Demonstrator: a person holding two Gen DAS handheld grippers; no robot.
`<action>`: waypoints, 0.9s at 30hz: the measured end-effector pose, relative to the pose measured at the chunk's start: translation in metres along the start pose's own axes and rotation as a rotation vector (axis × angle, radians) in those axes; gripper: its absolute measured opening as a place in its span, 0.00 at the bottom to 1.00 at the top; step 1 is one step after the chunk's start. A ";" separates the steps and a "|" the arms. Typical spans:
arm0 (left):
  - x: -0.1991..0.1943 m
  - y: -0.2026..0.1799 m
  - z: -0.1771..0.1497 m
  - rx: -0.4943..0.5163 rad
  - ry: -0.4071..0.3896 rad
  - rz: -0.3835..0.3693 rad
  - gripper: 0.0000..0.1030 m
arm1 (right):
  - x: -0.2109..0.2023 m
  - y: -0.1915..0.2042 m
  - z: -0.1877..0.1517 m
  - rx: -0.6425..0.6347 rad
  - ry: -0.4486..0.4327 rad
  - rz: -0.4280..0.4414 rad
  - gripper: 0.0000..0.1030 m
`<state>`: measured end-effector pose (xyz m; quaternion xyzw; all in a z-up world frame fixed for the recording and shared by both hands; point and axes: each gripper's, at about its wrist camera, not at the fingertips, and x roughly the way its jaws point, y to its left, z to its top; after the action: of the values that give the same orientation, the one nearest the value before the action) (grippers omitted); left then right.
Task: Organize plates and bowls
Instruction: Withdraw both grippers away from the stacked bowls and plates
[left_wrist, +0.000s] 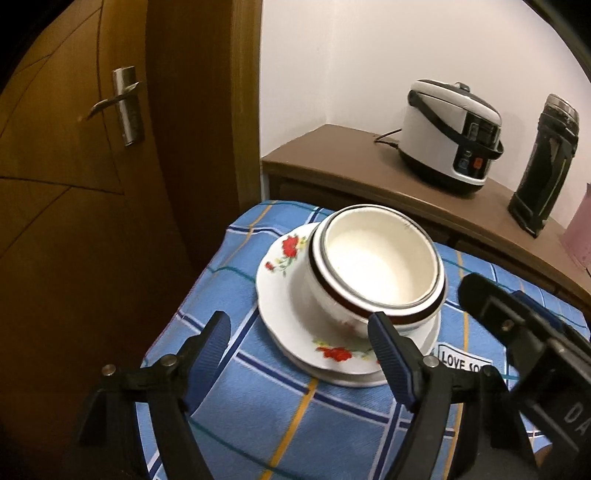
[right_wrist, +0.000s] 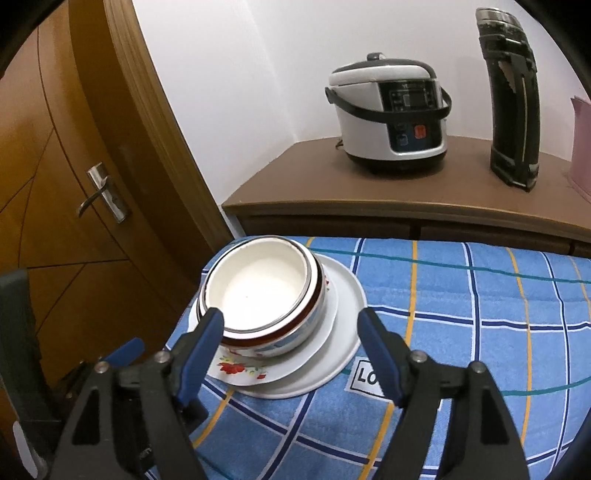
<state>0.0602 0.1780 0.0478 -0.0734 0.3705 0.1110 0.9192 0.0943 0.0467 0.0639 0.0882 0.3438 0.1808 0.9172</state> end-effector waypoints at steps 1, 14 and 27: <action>0.000 0.002 -0.001 -0.012 0.002 -0.004 0.77 | -0.001 -0.001 -0.002 0.004 -0.004 -0.002 0.75; -0.026 0.003 -0.007 -0.028 -0.090 0.018 0.77 | -0.021 -0.012 -0.011 0.002 -0.074 -0.026 0.79; -0.049 0.004 -0.015 -0.016 -0.138 0.041 0.77 | -0.047 -0.007 -0.018 -0.024 -0.123 -0.023 0.80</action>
<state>0.0152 0.1718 0.0711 -0.0654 0.3066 0.1376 0.9396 0.0511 0.0228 0.0769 0.0842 0.2856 0.1684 0.9397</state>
